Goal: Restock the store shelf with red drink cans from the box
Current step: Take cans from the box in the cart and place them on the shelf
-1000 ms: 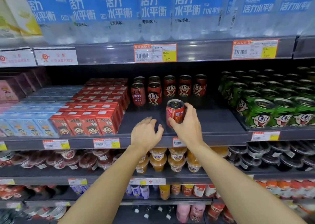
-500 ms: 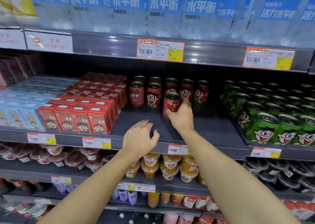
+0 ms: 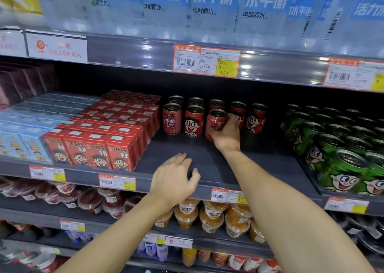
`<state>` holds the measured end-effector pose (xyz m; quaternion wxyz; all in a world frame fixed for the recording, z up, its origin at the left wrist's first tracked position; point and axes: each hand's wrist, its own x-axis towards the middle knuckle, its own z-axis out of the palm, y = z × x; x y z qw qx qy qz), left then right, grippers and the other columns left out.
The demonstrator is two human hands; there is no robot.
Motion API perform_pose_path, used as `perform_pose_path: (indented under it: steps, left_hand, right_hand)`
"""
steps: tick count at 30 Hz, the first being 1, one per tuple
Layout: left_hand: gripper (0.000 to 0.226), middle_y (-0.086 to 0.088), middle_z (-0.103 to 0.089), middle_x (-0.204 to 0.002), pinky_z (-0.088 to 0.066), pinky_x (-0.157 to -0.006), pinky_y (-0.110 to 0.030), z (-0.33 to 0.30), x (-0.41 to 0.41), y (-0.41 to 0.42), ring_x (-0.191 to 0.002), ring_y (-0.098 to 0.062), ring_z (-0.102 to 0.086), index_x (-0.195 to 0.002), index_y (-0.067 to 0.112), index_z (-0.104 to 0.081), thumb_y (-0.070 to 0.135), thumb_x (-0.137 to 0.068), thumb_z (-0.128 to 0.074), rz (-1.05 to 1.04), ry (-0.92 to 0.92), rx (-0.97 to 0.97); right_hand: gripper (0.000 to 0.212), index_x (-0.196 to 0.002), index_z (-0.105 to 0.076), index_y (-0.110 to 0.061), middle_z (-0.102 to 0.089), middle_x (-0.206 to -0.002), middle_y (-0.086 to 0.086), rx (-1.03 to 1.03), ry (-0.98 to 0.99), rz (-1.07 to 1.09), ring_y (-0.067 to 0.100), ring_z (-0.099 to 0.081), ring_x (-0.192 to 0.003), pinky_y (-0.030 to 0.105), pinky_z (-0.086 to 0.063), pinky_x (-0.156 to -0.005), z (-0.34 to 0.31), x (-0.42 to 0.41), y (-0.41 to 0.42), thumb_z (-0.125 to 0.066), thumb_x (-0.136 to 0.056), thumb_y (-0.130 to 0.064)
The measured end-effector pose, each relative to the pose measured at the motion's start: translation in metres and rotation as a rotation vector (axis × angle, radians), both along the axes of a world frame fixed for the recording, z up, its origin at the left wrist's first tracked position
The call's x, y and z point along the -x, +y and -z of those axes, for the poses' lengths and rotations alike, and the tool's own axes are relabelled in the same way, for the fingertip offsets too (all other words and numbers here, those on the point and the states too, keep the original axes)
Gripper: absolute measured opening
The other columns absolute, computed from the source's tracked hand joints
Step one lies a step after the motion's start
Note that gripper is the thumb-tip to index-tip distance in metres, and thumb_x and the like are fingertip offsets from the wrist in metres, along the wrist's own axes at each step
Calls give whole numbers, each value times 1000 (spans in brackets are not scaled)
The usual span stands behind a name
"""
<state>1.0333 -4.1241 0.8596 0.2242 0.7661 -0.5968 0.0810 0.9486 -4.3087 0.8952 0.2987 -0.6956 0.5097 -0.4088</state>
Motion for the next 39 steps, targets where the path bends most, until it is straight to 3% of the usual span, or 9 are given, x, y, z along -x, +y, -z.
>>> perform_pose_path:
  steps: [10,14,17,21,27,30,34,39]
  left_hand:
    - [50,-2,-43,-151,-28,-112,-25,3,-1,-1,-141,-14,-35,-138,19,-53,45,-98,-37,3,-12,-21]
    - [53,-2,-54,-141,-37,-105,-28,2,0,-2,-133,-16,-46,-129,17,-61,45,-93,-35,-16,-19,-30]
    - [50,4,-59,-130,-42,-95,-29,-1,-1,-6,-120,-15,-52,-123,17,-62,45,-92,-35,-20,-17,-49]
    - [49,5,-57,-130,-42,-94,-30,0,-2,-7,-119,-15,-51,-124,17,-60,46,-92,-36,-24,3,-68]
    - [66,5,-60,-125,-44,-91,-31,-2,0,-7,-115,-16,-53,-123,16,-61,52,-85,-21,-33,-5,-87]
    - [50,4,-59,-127,-43,-91,-31,-4,1,-7,-117,-16,-51,-127,16,-59,45,-93,-36,-44,-8,-112]
    - [43,1,-59,-126,-44,-90,-33,-6,2,-5,-116,-18,-52,-127,14,-58,40,-95,-45,-44,6,-110]
    - [45,-2,-55,-132,-41,-93,-34,-14,6,-5,-122,-21,-48,-131,13,-55,40,-96,-43,-47,54,-163]
  right_hand:
    - [74,-141,-37,-13,-50,-139,13,6,35,0,32,-53,-124,38,-44,-100,2,-6,-13,-78,-81,-26]
    - [76,-144,-35,-13,-47,-141,12,-12,43,-15,31,-50,-127,37,-42,-102,-1,-5,-14,-78,-82,-25]
    - [80,-144,-35,-17,-52,-140,8,-67,48,-45,28,-53,-126,39,-45,-102,-6,0,-9,-80,-79,-31]
    - [83,-145,-36,-23,-58,-136,5,-146,40,-97,28,-58,-123,39,-47,-102,-6,19,8,-79,-77,-44]
    - [64,-143,-42,-20,-56,-138,8,-138,377,-222,33,-54,-126,38,-46,-101,-5,46,42,-60,-91,-54]
    - [74,-149,-36,-16,-49,-146,11,-142,509,-267,32,-48,-132,42,-43,-106,-3,53,58,-50,-93,-62]
    - [74,-145,-44,-11,-47,-146,13,-97,649,-303,32,-44,-134,43,-41,-106,-1,63,82,-42,-95,-65]
    - [66,-147,-43,-9,-30,-159,17,22,792,-305,32,-23,-148,41,-22,-118,10,75,110,-30,-102,-56]
